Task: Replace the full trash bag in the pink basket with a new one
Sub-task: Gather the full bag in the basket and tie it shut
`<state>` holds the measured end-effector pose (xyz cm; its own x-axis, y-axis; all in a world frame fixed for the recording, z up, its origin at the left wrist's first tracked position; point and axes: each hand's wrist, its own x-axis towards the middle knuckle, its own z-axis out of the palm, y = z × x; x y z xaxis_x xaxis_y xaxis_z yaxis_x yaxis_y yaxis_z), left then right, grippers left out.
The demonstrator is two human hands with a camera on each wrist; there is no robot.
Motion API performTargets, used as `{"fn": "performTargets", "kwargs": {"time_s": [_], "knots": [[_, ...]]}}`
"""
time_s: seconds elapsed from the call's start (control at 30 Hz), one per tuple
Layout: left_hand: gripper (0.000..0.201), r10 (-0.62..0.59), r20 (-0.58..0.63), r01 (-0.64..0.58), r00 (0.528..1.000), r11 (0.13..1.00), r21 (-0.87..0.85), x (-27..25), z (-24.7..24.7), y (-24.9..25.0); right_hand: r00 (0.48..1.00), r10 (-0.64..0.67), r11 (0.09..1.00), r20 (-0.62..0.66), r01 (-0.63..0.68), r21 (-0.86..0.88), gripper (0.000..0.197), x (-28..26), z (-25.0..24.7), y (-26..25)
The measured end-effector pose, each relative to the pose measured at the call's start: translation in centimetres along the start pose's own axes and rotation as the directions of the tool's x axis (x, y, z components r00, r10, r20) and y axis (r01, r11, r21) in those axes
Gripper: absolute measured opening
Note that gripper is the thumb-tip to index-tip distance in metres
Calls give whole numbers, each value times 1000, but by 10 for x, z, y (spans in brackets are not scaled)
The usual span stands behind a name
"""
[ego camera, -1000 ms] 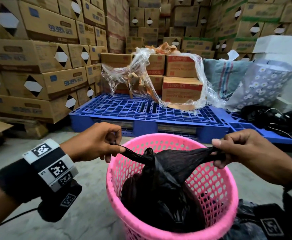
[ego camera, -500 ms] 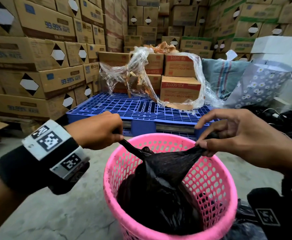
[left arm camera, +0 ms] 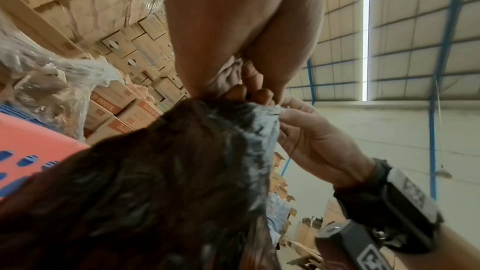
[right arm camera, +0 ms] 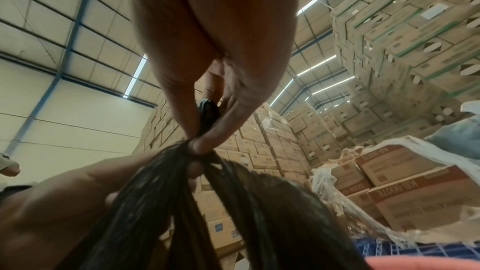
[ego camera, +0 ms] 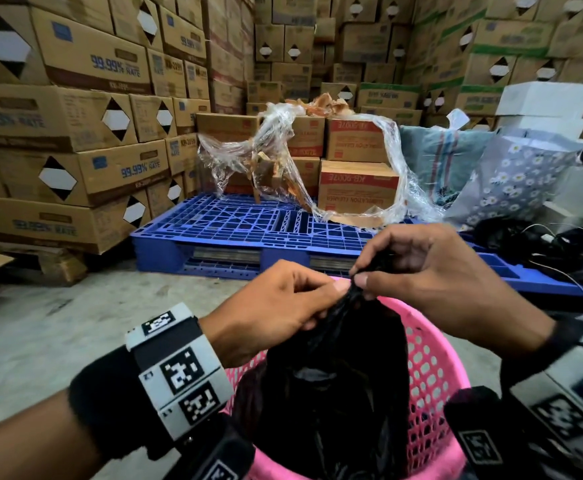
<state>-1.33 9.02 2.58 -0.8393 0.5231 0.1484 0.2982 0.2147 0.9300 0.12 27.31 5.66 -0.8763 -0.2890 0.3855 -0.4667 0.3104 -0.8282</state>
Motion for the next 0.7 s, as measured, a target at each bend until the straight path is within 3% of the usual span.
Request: {"fn": "performTargets", "kwargs": {"time_s": [0.2,0.3,0.37,0.47,0.57,0.63,0.7], "knots": [[25,94,-17,-94,995,995,16,-2,-2,-4,999,14,1000,-35,-14,1,19,3,9,8],[22,132,-57,-129,990,990,54,-3,-7,-6,972,166,986,167,-168,-4,37,2,7,13],[24,116,-96,-110,989,992,68,-4,-11,-8,912,216,973,347,-232,4,32,0,8,18],[30,13,-119,9,993,983,185,-5,-14,-16,938,132,949,321,-26,-314,10,-3,11,30],[33,-117,-99,134,988,973,186,-5,-14,-21,974,-49,795,220,171,-582,6,-6,15,38],[33,-171,-63,179,983,970,167,-3,-16,-19,955,-123,724,269,272,-634,7,-9,17,38],[31,-180,-45,186,983,962,199,-2,-19,-17,928,-166,716,334,347,-606,7,-8,17,40]]}}
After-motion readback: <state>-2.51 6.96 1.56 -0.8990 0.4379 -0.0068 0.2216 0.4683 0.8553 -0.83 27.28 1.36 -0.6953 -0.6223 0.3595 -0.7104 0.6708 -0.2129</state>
